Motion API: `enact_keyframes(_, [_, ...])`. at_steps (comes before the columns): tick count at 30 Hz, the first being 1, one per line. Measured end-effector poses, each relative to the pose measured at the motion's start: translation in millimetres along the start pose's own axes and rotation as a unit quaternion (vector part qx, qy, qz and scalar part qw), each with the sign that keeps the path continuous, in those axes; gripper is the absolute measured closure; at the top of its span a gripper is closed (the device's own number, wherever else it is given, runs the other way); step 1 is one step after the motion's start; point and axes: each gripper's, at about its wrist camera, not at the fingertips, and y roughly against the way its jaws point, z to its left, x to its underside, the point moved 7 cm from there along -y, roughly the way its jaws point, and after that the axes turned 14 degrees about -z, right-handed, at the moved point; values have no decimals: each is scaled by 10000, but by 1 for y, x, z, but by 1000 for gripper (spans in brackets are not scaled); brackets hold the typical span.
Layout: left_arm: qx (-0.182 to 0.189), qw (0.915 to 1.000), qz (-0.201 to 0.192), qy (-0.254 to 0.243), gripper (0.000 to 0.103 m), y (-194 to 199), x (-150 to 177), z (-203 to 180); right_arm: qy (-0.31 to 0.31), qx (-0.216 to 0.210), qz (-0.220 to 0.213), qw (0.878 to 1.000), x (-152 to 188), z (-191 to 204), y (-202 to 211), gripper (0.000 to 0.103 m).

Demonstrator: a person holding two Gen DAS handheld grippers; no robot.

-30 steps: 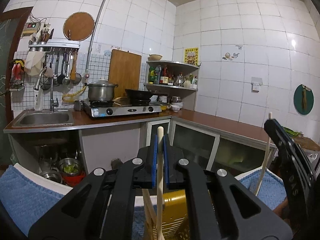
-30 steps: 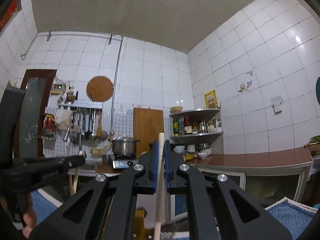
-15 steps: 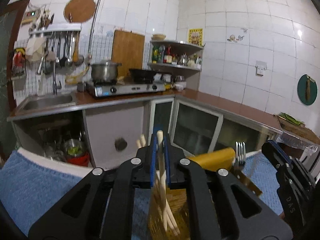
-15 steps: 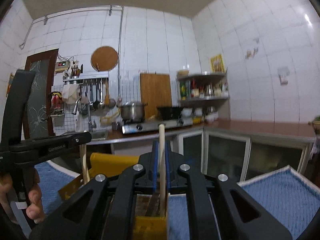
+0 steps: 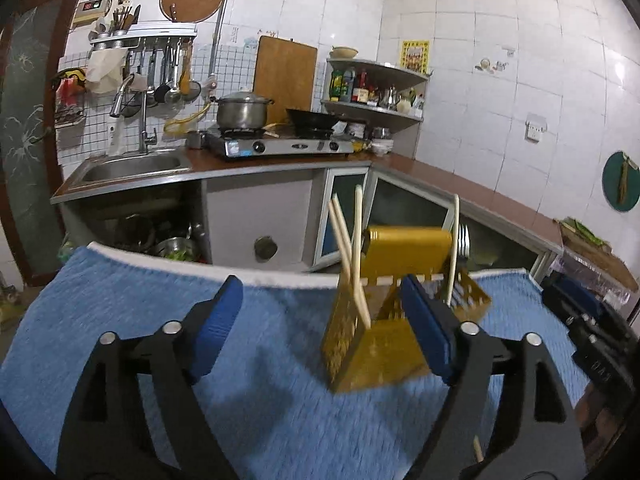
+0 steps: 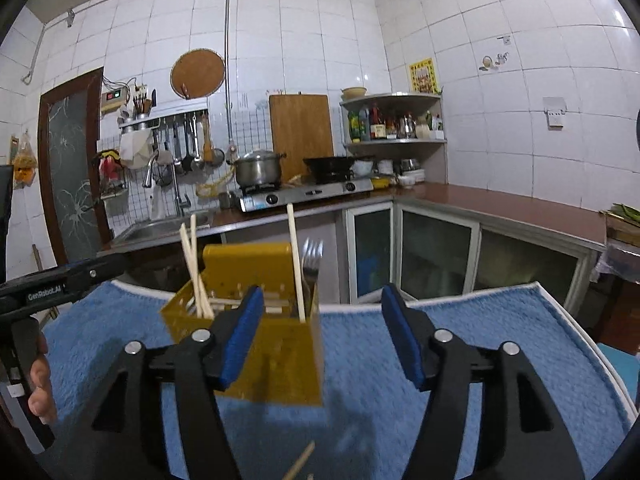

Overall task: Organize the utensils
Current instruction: 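Grasp the white plastic spoon with the left tool while the right tool grasps a wooden chopstick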

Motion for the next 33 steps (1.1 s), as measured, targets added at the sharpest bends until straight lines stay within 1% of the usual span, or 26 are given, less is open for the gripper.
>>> enact_keyframes(2, [4,9999,92,-48,18,14,8,-1,-28,13,171,9998,5,-1,13,37])
enact_keyframes(4, [-11,9998,139,-110,12,27,17,-3,-27,32,316,9995,10,-1,28,35])
enact_keyframes(5, [-4,9997,166,-151,11,35,22,-4,-4,66,371,9993,13,-1,34,34])
enact_keyframes(7, [26,9994,261,-222,6,49,33,-8,6,83,467,9989,18,-1,44,34])
enact_keyframes(8, [41,9993,304,-230,6,54,36,-10,0,101,568,9983,23,-2,50,34])
enact_keyframes(13, [128,9980,556,-263,5,71,60,-15,-12,291,959,9950,52,-7,66,34])
enact_keyframes(19, [145,9945,983,-340,5,73,96,-22,-72,570,1411,9883,89,-20,73,34])
enact_keyframes(24, [289,9888,1399,-438,6,71,126,-35,-150,763,1742,9816,114,-31,77,34])
enact_keyframes(28, [478,9818,1784,-449,6,69,149,-47,-131,861,1929,9773,125,-37,78,34])
enact_keyframes(30, [500,9790,1921,-461,6,68,159,-51,-135,932,1994,9754,132,-41,79,34])
enact_keyframes(32, [545,9763,2042,-476,9,68,168,-56,-207,959,2045,9739,136,-45,81,34])
enact_keyframes(33, [561,9754,2078,-482,12,68,170,-58,-229,977,2057,9734,137,-46,82,34])
